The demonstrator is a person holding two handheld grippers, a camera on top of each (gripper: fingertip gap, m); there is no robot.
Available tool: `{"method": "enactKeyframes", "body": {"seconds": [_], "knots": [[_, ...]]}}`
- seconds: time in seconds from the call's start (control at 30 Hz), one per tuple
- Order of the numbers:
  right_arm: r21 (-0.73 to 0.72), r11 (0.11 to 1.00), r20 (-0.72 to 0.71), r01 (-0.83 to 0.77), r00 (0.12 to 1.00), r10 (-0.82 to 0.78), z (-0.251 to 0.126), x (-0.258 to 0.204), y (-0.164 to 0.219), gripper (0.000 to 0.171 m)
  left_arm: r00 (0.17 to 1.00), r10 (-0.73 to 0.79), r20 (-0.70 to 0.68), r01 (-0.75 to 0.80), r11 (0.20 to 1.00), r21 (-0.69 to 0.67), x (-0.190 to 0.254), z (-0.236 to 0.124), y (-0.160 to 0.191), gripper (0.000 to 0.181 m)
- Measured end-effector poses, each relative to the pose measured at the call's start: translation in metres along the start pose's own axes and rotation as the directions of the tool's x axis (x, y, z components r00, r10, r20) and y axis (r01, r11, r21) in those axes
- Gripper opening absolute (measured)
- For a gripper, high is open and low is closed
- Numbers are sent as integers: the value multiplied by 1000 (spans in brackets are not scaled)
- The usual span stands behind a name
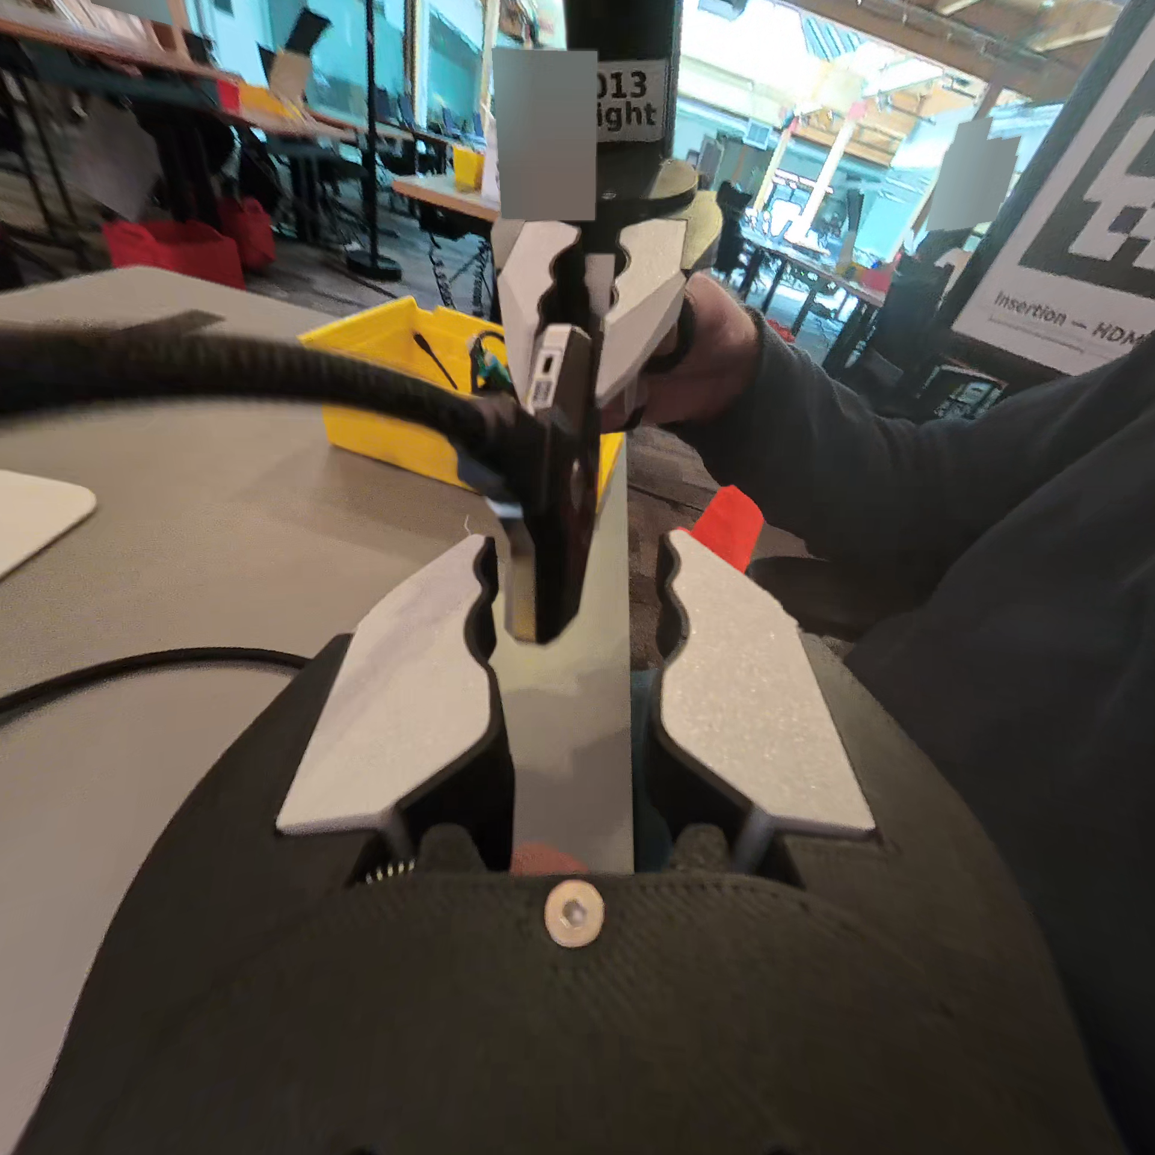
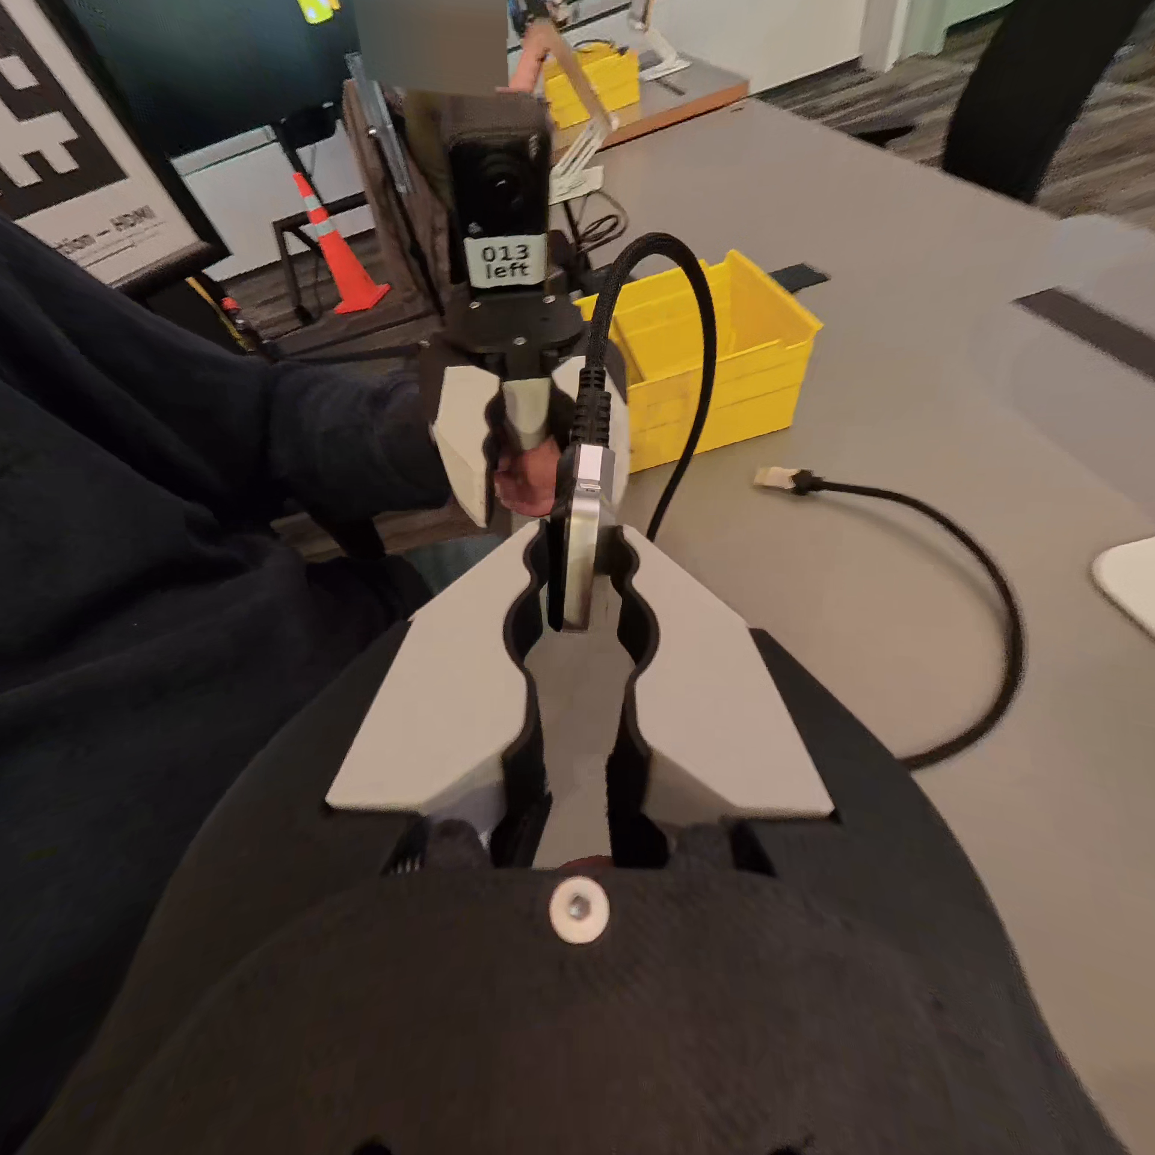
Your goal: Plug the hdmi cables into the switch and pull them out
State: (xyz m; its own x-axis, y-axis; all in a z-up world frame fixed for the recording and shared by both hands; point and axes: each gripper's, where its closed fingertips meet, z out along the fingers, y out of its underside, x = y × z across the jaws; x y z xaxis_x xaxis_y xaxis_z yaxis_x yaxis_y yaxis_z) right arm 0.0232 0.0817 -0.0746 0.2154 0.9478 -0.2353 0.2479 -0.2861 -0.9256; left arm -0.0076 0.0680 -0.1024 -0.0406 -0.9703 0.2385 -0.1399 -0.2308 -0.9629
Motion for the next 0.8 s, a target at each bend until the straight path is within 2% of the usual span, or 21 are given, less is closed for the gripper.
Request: {"method": "enactKeyframes", "body": {"seconds": [0.17, 0.37, 0.47, 0.57, 0.67, 0.8], "knots": [[45, 995, -133, 84, 988, -77, -43, 16, -43, 17, 999, 29, 14, -30, 999, 45, 0, -9, -10, 47], [125, 974, -286, 191, 947, -149, -101, 23, -107, 17, 1000, 8, 5, -8, 999, 37, -2, -10, -6, 46], [87, 977, -329, 196, 931, -157, -117, 26, -117, 17, 1000, -9, 10, 9, 1000, 15, -7, -9, 0, 46], [-100, 990, -304, 101, 944, -127, -103, 34, -82, 17, 999, -36, 13, 36, 999, -1, -10, -9, 4, 45], [-275, 962, -289, 0, 954, -83, -71, 49, -28, 17, 997, -73, 21, 73, 996, -49, -14, -10, 11, 43], [-369, 919, -280, -141, 960, 35, -30, 76, 29, 16, 993, -93, 78, 102, 988, -118, -24, -11, 25, 43]]}}
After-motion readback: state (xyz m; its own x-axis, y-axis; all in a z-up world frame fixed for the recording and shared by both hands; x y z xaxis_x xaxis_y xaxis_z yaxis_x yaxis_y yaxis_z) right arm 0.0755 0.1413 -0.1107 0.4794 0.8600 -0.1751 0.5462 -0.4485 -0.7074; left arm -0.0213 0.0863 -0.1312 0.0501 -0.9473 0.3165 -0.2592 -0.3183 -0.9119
